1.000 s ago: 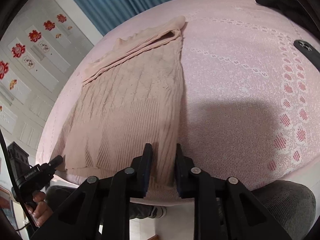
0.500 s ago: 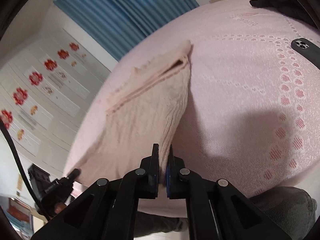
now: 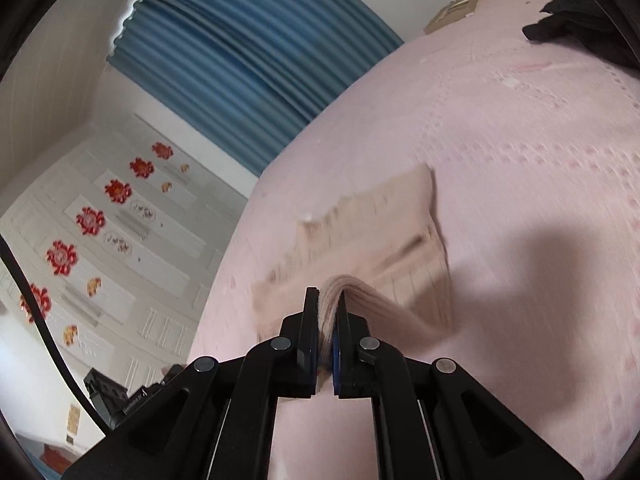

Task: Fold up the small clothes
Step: 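Lift the hem with both grippers and fold it up toward the collar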

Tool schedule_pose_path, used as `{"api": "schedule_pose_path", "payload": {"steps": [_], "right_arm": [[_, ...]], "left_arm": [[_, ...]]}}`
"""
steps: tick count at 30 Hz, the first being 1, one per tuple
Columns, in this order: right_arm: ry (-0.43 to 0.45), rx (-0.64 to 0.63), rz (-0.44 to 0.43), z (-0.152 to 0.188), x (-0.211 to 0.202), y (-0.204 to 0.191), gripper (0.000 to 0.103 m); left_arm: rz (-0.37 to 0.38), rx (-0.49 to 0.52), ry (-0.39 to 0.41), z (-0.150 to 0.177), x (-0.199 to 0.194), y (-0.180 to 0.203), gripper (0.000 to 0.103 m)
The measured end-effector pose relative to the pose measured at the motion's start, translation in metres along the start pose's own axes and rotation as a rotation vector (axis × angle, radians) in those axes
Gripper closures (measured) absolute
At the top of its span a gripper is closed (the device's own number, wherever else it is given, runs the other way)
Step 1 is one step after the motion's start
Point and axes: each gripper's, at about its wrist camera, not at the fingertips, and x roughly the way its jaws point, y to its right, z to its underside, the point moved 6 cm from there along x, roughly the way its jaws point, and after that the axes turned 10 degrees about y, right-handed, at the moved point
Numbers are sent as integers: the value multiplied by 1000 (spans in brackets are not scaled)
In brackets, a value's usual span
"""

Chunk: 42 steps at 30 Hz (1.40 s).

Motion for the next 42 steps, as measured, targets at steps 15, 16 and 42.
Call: {"api": "schedule_pose_path", "payload": {"steps": [15,16,42], "right_arm": [[-44,6,114,-75,181,28,98],[-49,-4,131,-78,192,32,98],[-251,-299,228,50,93,56,54]], "left_arm": [[-115,-25,-29,-48,185,-8,97],[-118,-18,-43,-48,198,-9,97],[-192,18,-292,72,70,-52,54]]}}
